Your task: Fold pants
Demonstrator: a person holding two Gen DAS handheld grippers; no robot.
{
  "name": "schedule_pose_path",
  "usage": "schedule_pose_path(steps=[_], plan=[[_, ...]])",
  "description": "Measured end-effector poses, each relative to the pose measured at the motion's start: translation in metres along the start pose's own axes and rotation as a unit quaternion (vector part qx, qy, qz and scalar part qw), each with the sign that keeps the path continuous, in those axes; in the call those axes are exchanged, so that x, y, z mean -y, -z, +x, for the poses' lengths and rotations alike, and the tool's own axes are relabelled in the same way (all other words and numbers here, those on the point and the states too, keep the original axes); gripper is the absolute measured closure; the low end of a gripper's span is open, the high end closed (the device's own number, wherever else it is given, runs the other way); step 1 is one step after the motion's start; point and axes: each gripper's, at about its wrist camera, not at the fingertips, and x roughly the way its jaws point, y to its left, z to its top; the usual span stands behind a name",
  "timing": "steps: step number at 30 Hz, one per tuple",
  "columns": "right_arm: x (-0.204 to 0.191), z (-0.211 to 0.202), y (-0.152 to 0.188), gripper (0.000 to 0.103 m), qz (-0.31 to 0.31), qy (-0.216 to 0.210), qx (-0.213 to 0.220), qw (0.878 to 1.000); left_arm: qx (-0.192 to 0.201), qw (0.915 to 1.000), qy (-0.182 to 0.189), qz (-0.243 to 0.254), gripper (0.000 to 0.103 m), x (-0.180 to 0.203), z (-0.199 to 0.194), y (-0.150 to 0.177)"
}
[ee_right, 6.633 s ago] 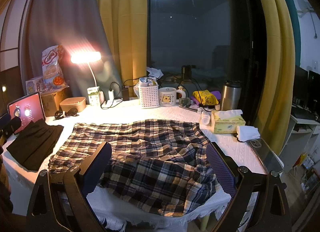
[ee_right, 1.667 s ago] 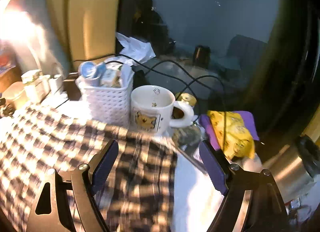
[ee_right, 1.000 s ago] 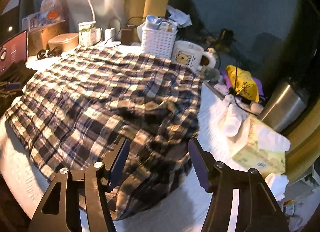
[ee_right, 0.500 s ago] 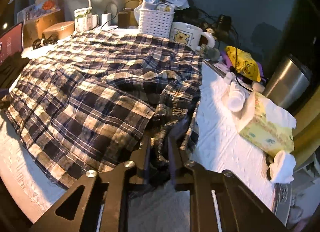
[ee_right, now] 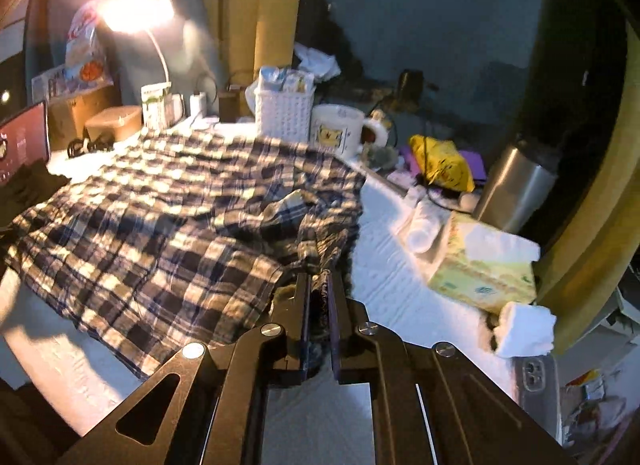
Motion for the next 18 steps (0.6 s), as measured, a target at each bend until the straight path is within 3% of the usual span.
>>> schedule_pose_path(steps=[4,5,8,13,18], plan=[[0.008,-0.018,-0.003,0.095,0.013,0.006,0.021,1.000,0.006,0.9998,0.012,-0.011,0.102,-0.004,-0.025,0.002],[0.009,-0.022,-0.003,0.103,0.013,0.009,0.024,1.000,0.008,0.9998,0.013,-0.012,0.102,-0.005,-0.031,0.003],[0.017,-0.034,-0.001,0.103,0.025,0.022,0.034,0.999,0.001,0.9997,0.022,-0.009,0.102,-0.005,-0.042,0.007],[0.026,-0.034,0.020,0.103,0.055,0.017,0.015,0.998,-0.041,0.9989,0.023,-0.006,0.102,0.000,-0.035,0.034],[0.011,-0.027,0.037,0.103,0.044,-0.001,-0.004,0.999,-0.051,0.9987,0.009,0.000,0.102,0.006,-0.030,0.052]])
